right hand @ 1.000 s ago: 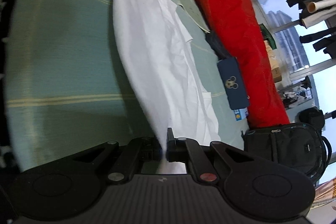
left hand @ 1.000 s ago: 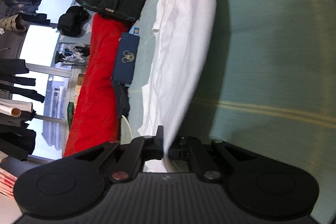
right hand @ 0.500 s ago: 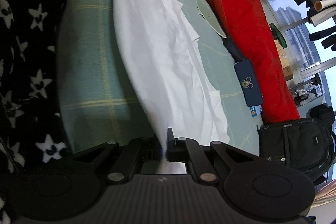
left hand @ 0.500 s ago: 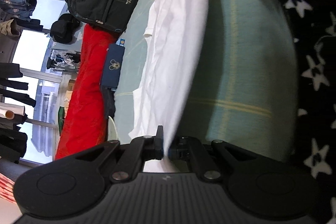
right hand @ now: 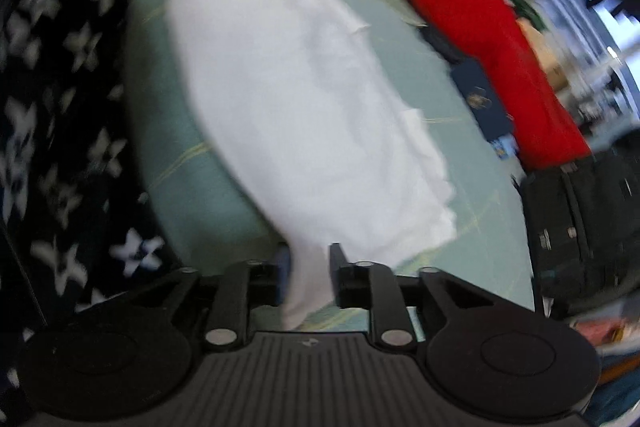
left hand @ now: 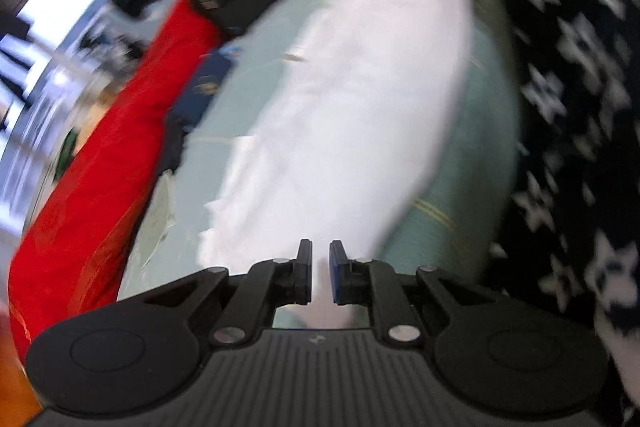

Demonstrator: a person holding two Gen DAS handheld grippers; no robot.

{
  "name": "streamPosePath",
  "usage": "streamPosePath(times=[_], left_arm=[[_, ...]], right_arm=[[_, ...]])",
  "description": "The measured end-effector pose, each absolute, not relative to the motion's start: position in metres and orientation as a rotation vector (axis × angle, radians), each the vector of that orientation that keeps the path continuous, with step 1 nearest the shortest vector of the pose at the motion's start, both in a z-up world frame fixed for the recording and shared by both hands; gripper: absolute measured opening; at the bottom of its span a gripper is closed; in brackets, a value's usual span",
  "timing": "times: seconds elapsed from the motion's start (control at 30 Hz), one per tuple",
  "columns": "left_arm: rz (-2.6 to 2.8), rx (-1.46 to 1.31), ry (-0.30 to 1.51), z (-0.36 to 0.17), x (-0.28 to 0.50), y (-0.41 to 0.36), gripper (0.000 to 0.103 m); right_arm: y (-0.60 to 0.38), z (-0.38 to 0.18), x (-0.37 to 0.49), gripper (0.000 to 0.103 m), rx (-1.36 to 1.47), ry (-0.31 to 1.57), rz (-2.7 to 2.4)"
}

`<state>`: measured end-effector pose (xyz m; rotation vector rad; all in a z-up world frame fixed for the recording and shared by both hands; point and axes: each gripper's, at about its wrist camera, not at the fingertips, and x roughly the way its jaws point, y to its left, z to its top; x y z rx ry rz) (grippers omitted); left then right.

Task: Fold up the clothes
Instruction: 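Lay the hem down near the collar and open both grippers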

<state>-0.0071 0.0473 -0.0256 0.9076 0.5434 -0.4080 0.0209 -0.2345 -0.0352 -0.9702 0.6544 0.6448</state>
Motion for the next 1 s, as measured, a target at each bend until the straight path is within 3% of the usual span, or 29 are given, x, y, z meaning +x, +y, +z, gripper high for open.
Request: streamPosePath(times=[0.13, 0.2, 0.47, 0.53, 0.73, 1.0], left_arm=[[-0.318, 0.707, 0.535, -0.006, 0.042, 0.055, 0.024], [-0.283, 0.601, 0.564, -0.003, 0.072, 0.057, 0.036], [-0.297, 0.387, 0.748, -0.052, 0.115, 0.079, 0.038], [-0.312, 0.342, 0.757, -0.053, 0.100, 0.088, 0.038], [-0.316, 0.232, 0.752, -0.046, 0.058, 0.115, 0.051], [-0.346, 0.189, 0.734, -0.047, 0.085, 0.142, 0.061]], right_arm=[[-0.226, -0.014, 0.047, 0.045, -0.796, 0.630, 0.608], [-0.216, -0.008, 0.055, 0.048, -0.769, 0.606, 0.628], [-0.234, 0.018, 0.054, 0.068, -0.709, 0.545, 0.579], [-0.245, 0.020, 0.054, 0.069, -0.672, 0.557, 0.542], [-0.245, 0.001, 0.066, 0.069, -0.518, 0.572, 0.570], [-0.191, -0.011, 0.088, 0.070, -0.305, 0.587, 0.750]])
